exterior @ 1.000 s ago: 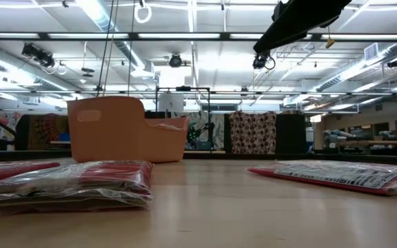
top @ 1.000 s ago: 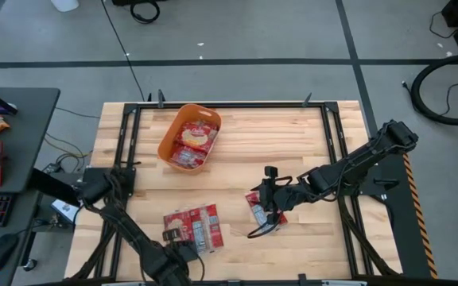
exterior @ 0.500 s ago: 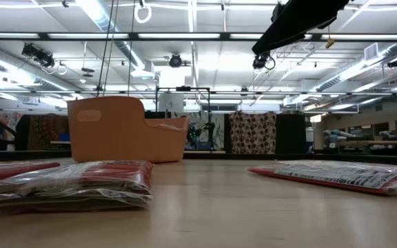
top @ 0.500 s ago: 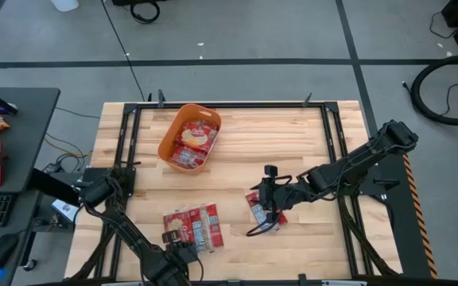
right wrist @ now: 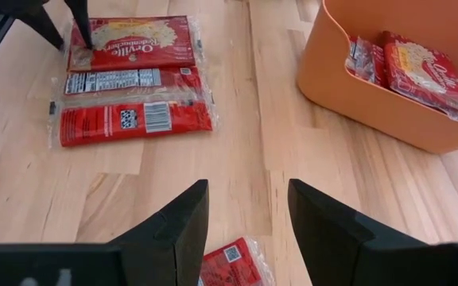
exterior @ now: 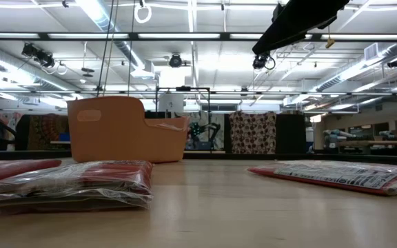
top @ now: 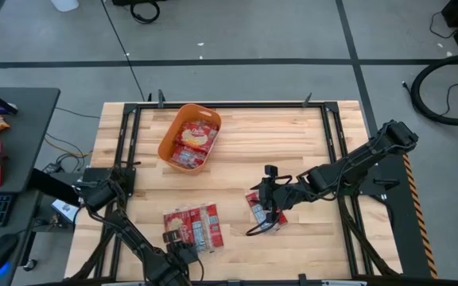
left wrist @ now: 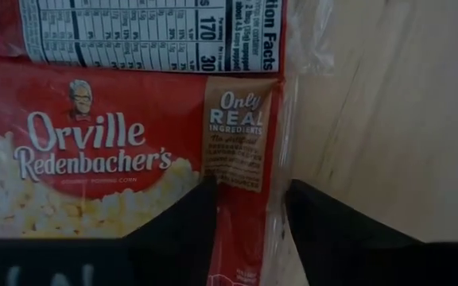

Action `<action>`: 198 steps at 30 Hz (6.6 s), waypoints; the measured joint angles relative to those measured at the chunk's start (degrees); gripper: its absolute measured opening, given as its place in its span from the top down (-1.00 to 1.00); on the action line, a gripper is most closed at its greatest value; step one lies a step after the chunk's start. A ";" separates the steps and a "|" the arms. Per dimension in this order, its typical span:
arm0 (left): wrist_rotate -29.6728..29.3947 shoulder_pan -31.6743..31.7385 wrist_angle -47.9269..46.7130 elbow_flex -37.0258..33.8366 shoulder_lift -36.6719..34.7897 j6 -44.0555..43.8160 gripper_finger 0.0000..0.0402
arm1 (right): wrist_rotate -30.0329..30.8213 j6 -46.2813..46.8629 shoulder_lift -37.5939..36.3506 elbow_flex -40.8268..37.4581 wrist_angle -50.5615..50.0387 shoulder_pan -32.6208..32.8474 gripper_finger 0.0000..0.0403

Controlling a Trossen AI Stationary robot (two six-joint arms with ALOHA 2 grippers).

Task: Sort popcorn bags into baskets
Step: Stack the popcorn pack on top of the other popcorn into the orange bin

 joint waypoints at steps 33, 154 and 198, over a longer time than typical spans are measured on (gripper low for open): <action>-13.94 9.22 -10.50 -0.26 -24.44 16.84 0.98 | -1.97 2.01 0.00 0.00 0.77 1.01 0.11; 5.16 21.87 7.01 -5.63 -11.84 72.75 0.99 | -1.97 1.60 0.00 0.00 -8.14 2.30 0.11; 5.56 78.07 -4.06 -8.23 -28.55 50.23 0.80 | 1.39 -2.82 0.00 0.00 -7.13 2.57 0.11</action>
